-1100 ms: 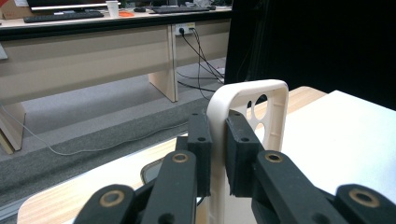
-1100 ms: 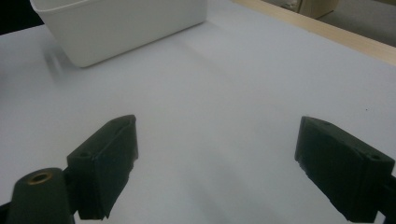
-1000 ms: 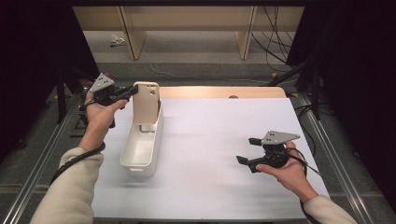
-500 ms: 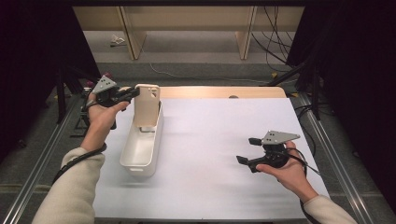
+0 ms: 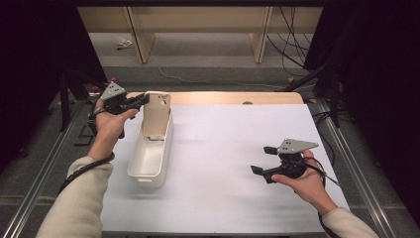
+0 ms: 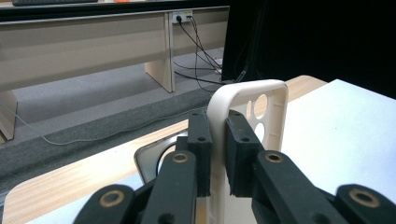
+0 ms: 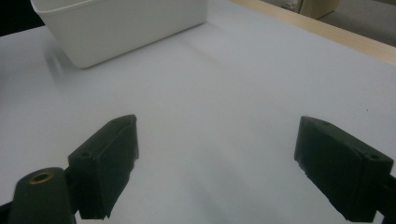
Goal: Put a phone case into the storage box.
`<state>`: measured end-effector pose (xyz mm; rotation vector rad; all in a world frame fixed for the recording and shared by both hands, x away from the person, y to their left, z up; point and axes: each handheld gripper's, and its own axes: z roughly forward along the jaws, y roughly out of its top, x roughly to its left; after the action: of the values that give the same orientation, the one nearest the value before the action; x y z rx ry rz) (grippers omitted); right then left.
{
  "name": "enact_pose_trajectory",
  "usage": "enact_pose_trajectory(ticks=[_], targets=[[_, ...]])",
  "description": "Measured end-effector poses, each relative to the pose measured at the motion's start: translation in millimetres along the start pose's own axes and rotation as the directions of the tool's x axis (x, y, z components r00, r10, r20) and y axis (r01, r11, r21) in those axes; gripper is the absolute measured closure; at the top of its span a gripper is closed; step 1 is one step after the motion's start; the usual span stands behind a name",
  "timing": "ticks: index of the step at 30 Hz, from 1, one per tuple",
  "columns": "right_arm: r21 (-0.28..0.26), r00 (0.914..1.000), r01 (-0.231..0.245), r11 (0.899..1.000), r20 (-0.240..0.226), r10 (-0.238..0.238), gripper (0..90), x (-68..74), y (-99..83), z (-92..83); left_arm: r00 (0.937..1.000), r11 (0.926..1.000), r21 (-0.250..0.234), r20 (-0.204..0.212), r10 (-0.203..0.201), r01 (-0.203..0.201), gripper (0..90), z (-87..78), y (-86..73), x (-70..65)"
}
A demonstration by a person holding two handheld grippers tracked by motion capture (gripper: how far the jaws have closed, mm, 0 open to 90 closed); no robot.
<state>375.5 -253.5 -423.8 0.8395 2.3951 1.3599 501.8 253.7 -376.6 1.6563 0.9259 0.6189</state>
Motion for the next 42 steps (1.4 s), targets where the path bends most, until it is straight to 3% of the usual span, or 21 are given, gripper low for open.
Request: enact_pose_trajectory(ticks=[29, 36, 42], targets=[[0.003, 1.0, -0.001, 1.0, 0.0, 0.001, 14.8, -0.6, -0.4, 0.5, 0.9992, 0.9981, 0.047, -0.003, -0.039, 0.039, 81.0, 6.6, -21.4, 8.4], [0.006, 1.0, -0.001, 1.0, 0.001, 0.001, 14.9, -0.8, -0.5, 0.5, 0.999, 0.9973, 0.059, -0.001, -0.044, 0.044, 80.8, 6.8, -20.3, 10.1], [0.007, 1.0, 0.0, 1.0, 0.002, 0.0, 14.8, -0.7, -0.5, 0.6, 0.9974, 0.996, 0.056, 0.015, -0.071, 0.07, 81.3, 4.3, -19.7, 11.1]])
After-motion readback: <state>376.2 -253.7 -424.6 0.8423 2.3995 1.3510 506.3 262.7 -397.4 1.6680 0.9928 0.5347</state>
